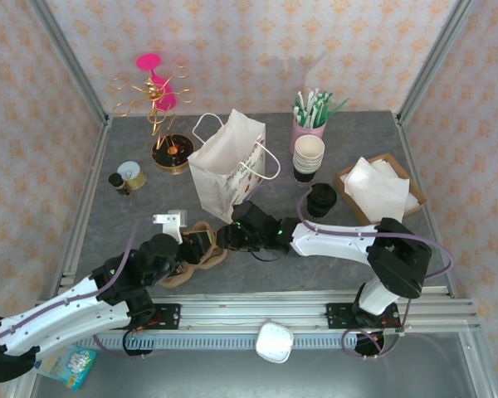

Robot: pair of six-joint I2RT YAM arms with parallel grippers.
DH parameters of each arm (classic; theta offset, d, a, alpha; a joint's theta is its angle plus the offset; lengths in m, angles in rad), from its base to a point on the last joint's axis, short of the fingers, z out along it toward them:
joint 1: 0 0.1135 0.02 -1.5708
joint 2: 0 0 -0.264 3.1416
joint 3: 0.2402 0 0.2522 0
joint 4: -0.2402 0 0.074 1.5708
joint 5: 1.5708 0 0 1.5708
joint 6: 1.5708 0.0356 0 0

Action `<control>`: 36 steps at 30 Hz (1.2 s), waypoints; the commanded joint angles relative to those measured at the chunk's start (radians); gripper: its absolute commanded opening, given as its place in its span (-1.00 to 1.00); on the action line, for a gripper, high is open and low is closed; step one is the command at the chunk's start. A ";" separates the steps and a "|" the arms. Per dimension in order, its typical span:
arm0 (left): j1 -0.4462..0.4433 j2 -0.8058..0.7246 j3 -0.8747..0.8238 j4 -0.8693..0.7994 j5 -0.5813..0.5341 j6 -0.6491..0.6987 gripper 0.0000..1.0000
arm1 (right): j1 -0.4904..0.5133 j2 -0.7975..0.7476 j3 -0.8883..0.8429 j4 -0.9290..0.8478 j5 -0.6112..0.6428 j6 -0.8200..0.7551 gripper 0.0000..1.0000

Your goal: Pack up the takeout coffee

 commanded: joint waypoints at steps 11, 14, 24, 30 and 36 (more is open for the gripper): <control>0.008 0.056 0.186 -0.527 -0.332 -0.444 -0.26 | -0.019 -0.053 -0.012 0.145 -0.163 -0.101 -0.14; 0.008 0.070 0.161 -0.608 -0.373 -0.572 -0.22 | -0.020 -0.051 -0.019 0.173 -0.181 -0.109 -0.13; 0.012 0.041 0.040 -0.638 -0.393 -0.764 0.07 | -0.020 -0.072 0.009 0.130 -0.198 -0.159 -0.09; 0.013 0.049 0.007 -0.663 -0.420 -0.841 0.16 | -0.020 -0.069 0.026 0.126 -0.238 -0.179 -0.01; 0.014 0.079 0.011 -0.715 -0.444 -0.912 0.26 | -0.020 -0.066 0.042 0.116 -0.253 -0.193 0.11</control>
